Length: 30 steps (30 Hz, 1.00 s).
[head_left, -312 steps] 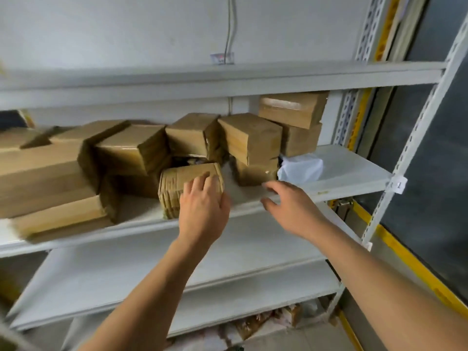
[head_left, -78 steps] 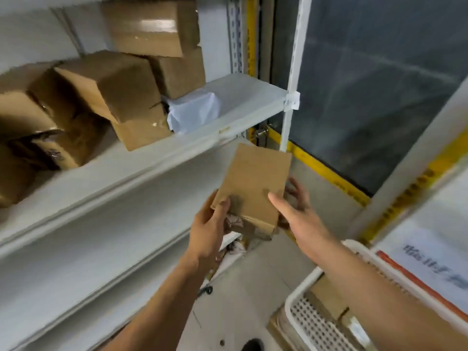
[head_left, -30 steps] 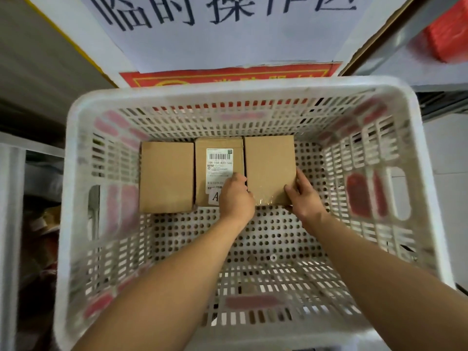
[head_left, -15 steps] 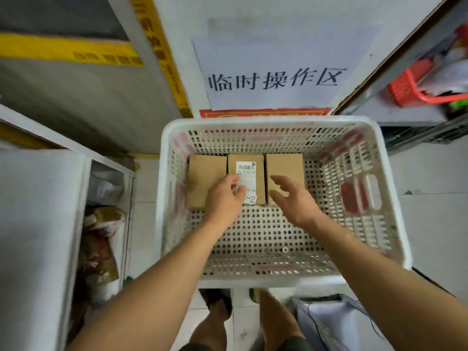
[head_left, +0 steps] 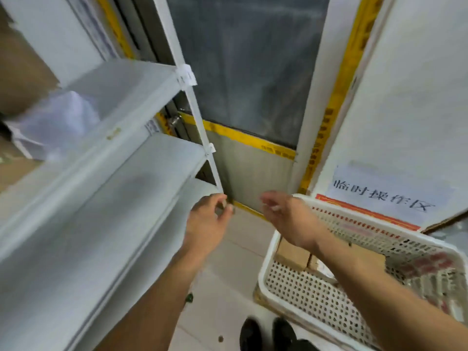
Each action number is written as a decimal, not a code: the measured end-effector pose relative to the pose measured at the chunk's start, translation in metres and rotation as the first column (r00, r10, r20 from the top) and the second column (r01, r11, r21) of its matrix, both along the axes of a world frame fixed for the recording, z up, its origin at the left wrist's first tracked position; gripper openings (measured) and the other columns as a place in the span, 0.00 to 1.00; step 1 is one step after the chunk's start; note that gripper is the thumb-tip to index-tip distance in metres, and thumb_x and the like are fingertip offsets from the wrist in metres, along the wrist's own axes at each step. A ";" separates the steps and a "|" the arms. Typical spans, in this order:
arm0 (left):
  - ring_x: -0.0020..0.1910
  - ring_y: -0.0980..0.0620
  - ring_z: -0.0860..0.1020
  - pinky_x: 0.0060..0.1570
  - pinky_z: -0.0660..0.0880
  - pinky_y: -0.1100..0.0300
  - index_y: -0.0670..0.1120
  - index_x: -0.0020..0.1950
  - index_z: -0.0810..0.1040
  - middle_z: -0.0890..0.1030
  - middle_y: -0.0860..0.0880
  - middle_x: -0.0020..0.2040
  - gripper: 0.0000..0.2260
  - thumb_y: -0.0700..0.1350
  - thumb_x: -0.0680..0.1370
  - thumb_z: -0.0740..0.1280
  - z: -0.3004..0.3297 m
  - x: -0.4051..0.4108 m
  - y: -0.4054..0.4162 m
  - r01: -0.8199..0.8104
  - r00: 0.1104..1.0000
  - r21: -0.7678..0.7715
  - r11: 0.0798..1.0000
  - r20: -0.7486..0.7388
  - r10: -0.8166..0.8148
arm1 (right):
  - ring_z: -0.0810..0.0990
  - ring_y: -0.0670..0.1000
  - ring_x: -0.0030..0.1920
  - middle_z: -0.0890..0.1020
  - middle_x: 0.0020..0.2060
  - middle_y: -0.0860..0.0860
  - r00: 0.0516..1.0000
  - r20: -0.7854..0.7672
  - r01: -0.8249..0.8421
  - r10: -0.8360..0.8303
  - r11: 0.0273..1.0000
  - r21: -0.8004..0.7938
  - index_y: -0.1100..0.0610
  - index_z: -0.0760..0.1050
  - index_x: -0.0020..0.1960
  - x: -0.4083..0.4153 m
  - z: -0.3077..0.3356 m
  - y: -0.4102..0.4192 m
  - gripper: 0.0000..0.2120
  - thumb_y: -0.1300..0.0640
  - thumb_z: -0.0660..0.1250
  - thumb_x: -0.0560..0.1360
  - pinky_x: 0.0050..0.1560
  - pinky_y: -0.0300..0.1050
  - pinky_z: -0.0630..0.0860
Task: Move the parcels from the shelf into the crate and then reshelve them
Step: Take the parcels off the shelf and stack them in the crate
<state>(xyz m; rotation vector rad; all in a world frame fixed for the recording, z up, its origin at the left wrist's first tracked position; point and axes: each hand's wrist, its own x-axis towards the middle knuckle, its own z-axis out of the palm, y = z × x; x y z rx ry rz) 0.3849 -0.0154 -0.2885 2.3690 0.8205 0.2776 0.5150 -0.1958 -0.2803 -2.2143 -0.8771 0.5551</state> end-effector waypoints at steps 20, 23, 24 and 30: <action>0.66 0.47 0.78 0.65 0.75 0.51 0.50 0.72 0.77 0.80 0.48 0.69 0.19 0.54 0.82 0.70 0.203 -0.301 0.054 -0.808 0.584 0.202 0.553 0.399 0.707 | 0.81 0.45 0.59 0.83 0.61 0.44 0.631 0.254 -0.773 0.733 0.565 0.289 0.47 0.77 0.71 -0.212 0.205 0.252 0.18 0.49 0.69 0.82 0.63 0.44 0.77; 0.66 0.47 0.77 0.66 0.75 0.51 0.48 0.73 0.76 0.79 0.47 0.69 0.20 0.53 0.82 0.70 0.217 -0.349 0.063 -0.864 0.503 0.236 0.445 0.442 0.743 | 0.80 0.44 0.61 0.82 0.61 0.43 0.558 0.255 -0.822 0.790 0.483 0.302 0.46 0.75 0.72 -0.266 0.219 0.278 0.18 0.48 0.69 0.82 0.60 0.42 0.76; 0.66 0.46 0.77 0.65 0.74 0.52 0.47 0.73 0.76 0.79 0.47 0.69 0.21 0.52 0.82 0.69 0.223 -0.365 0.067 -0.882 0.472 0.241 0.406 0.455 0.755 | 0.80 0.44 0.61 0.82 0.61 0.43 0.537 0.252 -0.834 0.805 0.460 0.306 0.46 0.75 0.72 -0.285 0.223 0.287 0.19 0.48 0.69 0.82 0.59 0.41 0.76; 0.70 0.45 0.73 0.70 0.73 0.46 0.48 0.76 0.72 0.74 0.46 0.72 0.24 0.54 0.82 0.69 0.234 -0.470 0.098 -0.946 0.322 0.198 0.256 0.494 0.808 | 0.78 0.45 0.65 0.79 0.68 0.46 0.428 0.232 -0.879 0.873 0.343 0.332 0.45 0.73 0.75 -0.403 0.232 0.342 0.22 0.46 0.69 0.82 0.68 0.50 0.77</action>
